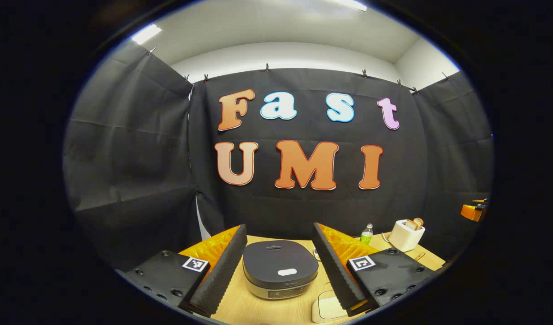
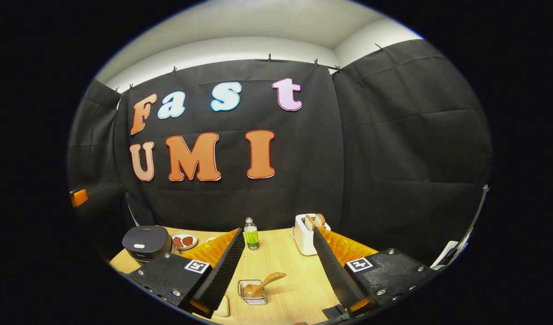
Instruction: Close the left gripper, press the button to open the rice cooker; take a wooden spoon from the chopstick holder with the right hand, scoop a spoonful of rice and pour it into the rice cooker, then put the wooden spoon back into the chopstick holder.
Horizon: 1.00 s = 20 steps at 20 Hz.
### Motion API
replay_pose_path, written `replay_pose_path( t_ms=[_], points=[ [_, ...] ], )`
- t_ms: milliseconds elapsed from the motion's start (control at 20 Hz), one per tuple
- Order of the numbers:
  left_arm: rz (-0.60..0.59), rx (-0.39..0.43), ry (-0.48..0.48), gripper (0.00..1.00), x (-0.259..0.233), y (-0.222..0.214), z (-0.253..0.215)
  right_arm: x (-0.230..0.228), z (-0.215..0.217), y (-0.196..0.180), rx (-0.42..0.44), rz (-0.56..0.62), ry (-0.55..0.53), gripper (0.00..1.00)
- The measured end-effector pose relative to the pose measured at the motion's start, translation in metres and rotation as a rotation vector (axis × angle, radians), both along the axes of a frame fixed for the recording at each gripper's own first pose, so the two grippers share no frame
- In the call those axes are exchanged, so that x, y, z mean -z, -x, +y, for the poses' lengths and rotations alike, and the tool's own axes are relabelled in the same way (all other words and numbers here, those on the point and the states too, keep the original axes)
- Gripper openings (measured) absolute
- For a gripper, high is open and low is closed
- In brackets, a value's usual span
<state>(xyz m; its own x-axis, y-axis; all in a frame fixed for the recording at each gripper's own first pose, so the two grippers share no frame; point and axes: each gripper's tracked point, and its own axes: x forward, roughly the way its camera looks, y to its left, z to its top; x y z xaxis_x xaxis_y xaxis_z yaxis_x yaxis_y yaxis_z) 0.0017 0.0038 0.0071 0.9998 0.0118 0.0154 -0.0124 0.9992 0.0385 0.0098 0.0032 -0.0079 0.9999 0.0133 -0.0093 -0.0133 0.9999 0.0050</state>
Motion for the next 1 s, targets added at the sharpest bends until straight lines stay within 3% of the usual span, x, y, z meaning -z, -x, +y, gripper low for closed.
replay_pose_path(
  t_ms=[400, 950, 1000],
  points=[
    [0.021, 0.010, 0.020, 0.94, 0.005, -0.002, 0.000, 0.002, 0.002, -0.003, -0.001, 0.006, -0.001, 0.94],
    [0.026, 0.064, -0.004, 0.14, 0.003, 0.000, -0.013, 0.004, 0.001, -0.005, 0.002, 0.007, 0.006, 0.94],
    [0.034, 0.058, -0.011, 0.14, -0.015, 0.014, -0.013, 0.003, 0.001, -0.004, 0.002, 0.009, 0.008, 0.94]
  ],
)
